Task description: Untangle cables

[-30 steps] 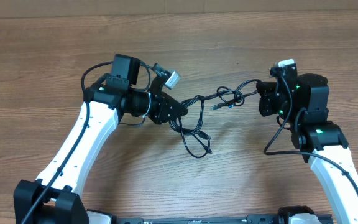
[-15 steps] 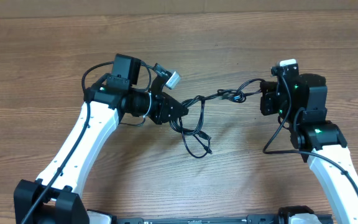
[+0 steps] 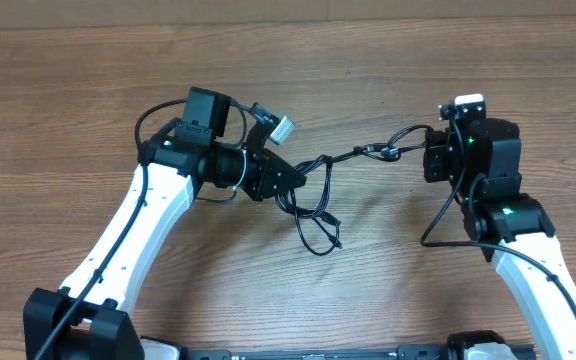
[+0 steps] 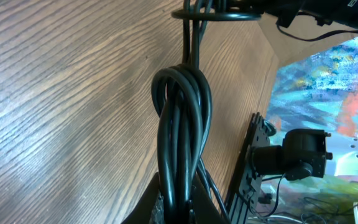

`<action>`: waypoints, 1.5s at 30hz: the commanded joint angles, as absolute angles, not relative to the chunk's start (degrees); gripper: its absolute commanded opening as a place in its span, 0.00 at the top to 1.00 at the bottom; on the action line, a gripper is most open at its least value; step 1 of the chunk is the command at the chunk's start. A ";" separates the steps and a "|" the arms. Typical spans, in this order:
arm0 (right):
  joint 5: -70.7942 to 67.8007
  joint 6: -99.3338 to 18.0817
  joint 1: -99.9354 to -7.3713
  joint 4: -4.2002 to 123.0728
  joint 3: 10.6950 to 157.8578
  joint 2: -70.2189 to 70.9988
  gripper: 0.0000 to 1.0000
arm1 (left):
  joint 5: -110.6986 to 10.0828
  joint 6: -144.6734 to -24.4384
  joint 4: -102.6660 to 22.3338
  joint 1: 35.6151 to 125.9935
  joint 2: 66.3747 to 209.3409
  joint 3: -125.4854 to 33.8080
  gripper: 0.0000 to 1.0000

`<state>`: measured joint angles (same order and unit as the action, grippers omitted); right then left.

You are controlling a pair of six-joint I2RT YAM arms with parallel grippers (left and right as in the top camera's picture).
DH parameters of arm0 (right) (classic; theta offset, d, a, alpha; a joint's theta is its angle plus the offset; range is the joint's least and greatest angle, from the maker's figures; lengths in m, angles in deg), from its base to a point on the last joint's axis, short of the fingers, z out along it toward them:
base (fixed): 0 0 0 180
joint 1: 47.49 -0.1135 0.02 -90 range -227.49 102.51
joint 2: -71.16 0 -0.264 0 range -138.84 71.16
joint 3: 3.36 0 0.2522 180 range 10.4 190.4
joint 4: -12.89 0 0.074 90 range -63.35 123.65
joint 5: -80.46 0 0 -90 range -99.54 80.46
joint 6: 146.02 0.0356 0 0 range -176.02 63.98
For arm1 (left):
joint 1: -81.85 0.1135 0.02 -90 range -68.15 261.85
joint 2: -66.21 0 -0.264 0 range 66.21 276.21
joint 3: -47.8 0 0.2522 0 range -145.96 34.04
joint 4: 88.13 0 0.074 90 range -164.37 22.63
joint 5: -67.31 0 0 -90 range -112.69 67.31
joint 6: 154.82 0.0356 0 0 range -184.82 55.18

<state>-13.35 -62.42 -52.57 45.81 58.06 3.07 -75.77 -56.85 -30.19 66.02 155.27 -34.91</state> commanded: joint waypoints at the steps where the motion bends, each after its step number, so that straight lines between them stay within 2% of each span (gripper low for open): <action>1: -26.51 -62.00 -48.75 45.28 59.59 2.67 0.44 | -73.28 -55.58 -28.61 68.16 155.03 -35.02 0.96; 3: -22.29 -62.02 -48.75 45.46 59.59 2.67 0.27 | -73.30 -55.58 -28.75 68.16 155.03 -35.02 0.96; 7: -12.57 -62.00 -48.75 45.48 59.59 2.67 0.14 | -73.30 -55.56 -29.07 68.16 155.03 -35.02 0.96; 13: 1.03 -62.02 -48.75 45.79 59.59 2.67 0.00 | -73.35 -55.58 -29.62 68.16 155.03 -35.02 0.96; 24: 20.35 -62.05 -48.75 48.54 59.55 2.67 0.00 | -76.19 -55.52 -31.52 68.16 155.03 -35.02 0.96; 32: 20.46 -62.07 -48.75 50.42 59.55 2.67 0.00 | -83.68 -53.55 -33.51 68.16 155.00 -35.02 0.96; 37: 14.45 -62.05 -48.70 50.42 59.55 2.67 0.00 | -91.95 -45.09 -33.55 68.38 155.00 -35.02 0.96; 45: 12.33 -62.07 -48.70 50.18 59.55 2.67 0.00 | -92.80 -42.95 -33.90 69.45 155.00 -35.02 0.96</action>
<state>13.81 -62.20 -49.01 50.44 58.06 2.94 -88.62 -45.49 -33.36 68.38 155.27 -34.89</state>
